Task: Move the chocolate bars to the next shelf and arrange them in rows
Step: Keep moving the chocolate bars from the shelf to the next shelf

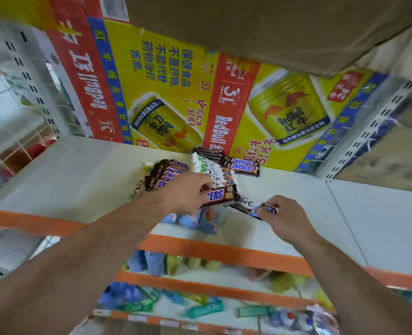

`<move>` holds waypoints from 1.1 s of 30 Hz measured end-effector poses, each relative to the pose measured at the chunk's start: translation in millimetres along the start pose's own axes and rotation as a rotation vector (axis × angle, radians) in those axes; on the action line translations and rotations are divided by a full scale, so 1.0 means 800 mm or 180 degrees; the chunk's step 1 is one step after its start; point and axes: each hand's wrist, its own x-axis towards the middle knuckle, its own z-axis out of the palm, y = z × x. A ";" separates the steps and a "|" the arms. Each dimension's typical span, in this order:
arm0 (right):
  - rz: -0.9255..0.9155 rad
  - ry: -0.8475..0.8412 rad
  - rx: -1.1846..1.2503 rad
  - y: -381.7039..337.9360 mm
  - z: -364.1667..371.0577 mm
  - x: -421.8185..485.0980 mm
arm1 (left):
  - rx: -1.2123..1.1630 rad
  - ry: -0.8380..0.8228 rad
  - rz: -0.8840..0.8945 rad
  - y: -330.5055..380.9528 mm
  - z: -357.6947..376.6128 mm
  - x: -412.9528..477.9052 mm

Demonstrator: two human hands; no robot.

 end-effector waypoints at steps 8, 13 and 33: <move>0.0365 0.0008 0.0747 0.084 -0.086 -0.064 | -0.1217 -0.0626 0.0138 0.111 0.040 0.033; 0.0473 -0.0143 0.1157 0.159 -0.137 -0.100 | -0.1522 -0.0731 0.0067 0.198 0.088 0.053; 0.0834 0.0178 0.1745 0.491 -0.382 -0.205 | -0.1350 -0.1588 0.0477 0.609 0.309 0.163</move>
